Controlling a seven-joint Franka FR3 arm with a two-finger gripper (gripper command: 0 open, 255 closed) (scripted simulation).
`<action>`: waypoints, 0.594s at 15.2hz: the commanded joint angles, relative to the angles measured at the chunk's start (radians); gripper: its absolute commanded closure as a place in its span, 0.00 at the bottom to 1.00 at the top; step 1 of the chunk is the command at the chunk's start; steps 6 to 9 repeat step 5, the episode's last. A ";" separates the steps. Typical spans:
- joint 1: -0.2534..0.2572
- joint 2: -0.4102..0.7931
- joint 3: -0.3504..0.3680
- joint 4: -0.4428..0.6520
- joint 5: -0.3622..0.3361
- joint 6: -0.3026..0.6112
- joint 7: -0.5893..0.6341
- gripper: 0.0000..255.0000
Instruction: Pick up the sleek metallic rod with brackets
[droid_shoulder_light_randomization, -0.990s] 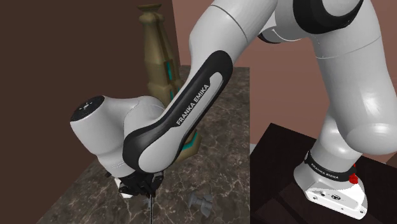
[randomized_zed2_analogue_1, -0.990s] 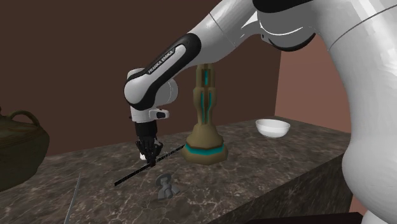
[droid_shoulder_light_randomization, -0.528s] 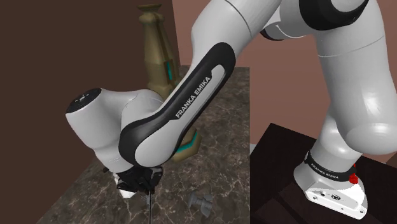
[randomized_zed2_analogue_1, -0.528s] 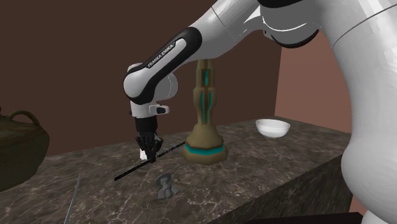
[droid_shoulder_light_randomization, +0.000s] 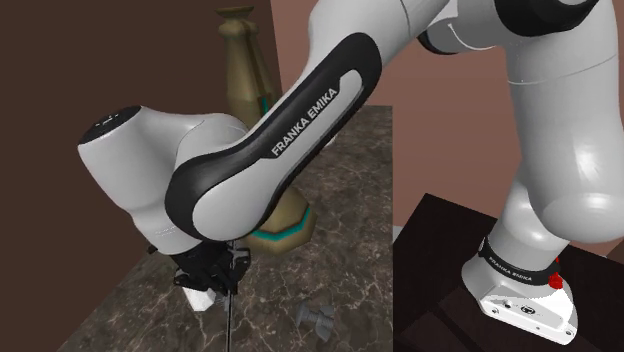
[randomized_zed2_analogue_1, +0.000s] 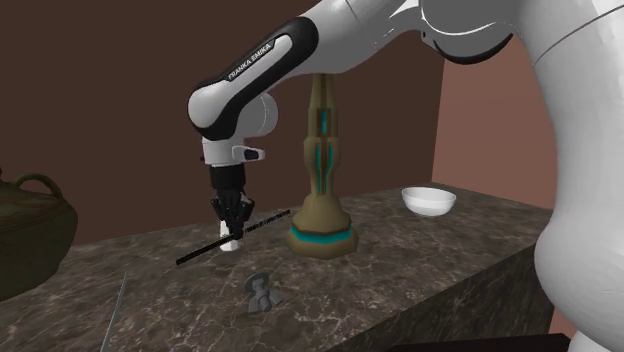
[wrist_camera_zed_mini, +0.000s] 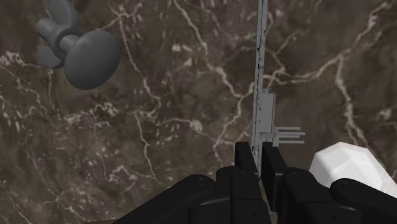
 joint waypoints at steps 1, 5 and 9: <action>-0.005 -0.013 0.006 0.009 0.010 -0.019 -0.007 1.00; -0.009 -0.027 0.012 0.020 0.022 -0.041 -0.014 1.00; -0.009 -0.027 0.012 0.020 0.022 -0.041 -0.014 1.00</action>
